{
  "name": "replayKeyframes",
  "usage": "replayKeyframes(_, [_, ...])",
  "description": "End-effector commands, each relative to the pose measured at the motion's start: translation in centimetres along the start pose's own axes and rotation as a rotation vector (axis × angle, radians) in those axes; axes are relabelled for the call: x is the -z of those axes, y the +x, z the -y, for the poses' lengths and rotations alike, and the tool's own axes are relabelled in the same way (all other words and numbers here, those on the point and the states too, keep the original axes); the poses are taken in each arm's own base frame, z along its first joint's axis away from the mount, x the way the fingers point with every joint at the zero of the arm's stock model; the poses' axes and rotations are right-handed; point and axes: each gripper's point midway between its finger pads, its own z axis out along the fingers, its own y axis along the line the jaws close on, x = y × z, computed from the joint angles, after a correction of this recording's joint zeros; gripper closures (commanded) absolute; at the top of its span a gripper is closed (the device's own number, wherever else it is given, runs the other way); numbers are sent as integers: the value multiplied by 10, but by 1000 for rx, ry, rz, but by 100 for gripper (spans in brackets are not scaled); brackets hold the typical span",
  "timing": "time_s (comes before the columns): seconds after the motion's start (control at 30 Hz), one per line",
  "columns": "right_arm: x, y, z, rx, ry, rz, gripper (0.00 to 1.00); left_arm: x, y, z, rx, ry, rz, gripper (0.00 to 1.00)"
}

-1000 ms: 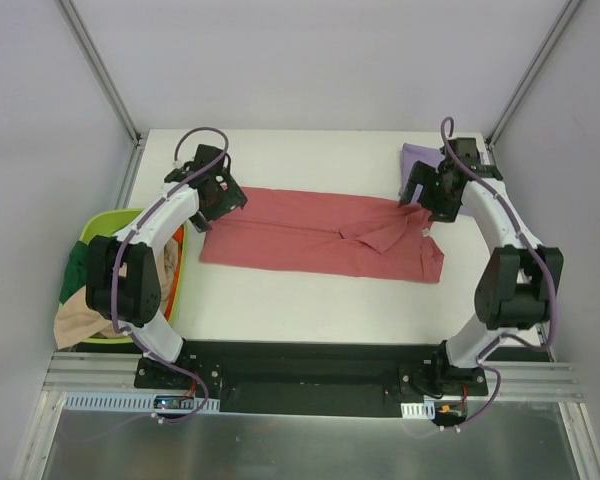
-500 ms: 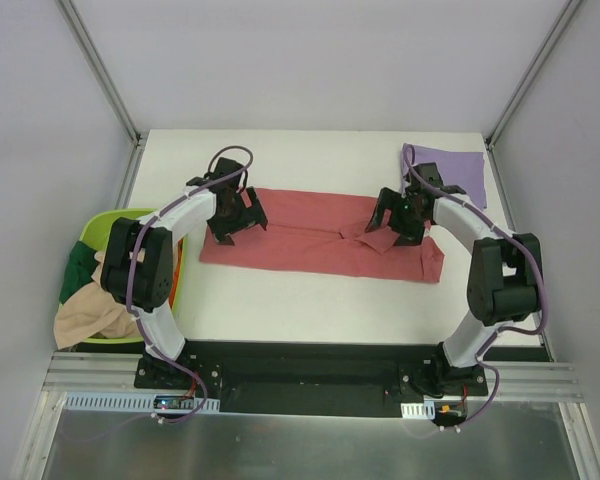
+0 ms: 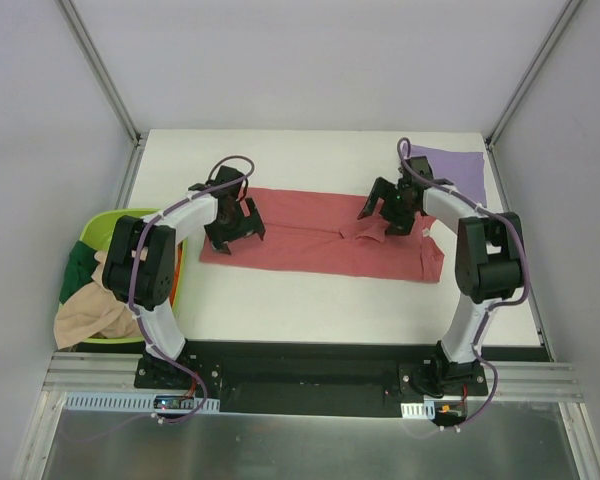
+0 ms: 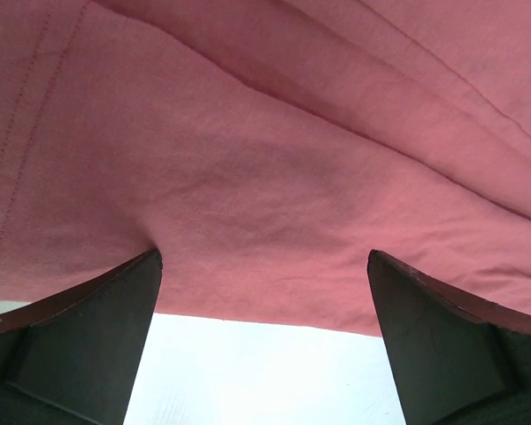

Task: Fold and stack the t-shirts
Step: Fold the other side of the tshirt into a rectangle

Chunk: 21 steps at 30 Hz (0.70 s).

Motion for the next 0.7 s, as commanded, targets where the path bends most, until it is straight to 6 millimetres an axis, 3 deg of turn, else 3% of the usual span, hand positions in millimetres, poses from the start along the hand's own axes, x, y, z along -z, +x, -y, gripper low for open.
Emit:
replayKeyframes(0.0, [-2, -55, -52, 5, -154, 143, 4, -1, 4, -9, -16, -25, -6, 1])
replayKeyframes(0.17, [4, -111, -85, 11, -188, 290, 4, 7, 6, -10, -15, -12, 7, 1])
replayKeyframes(0.33, [23, -125, -102, 76, -195, 297, 4, 18, 2, -8, -24, 6, 38, 1])
replayKeyframes(0.5, [50, -93, -67, 127, -60, 262, 4, 36, -13, 7, -47, 56, 88, 1])
replayKeyframes(0.67, [57, -28, -17, 79, 55, 140, 4, 50, -54, 47, -115, 143, 155, 1])
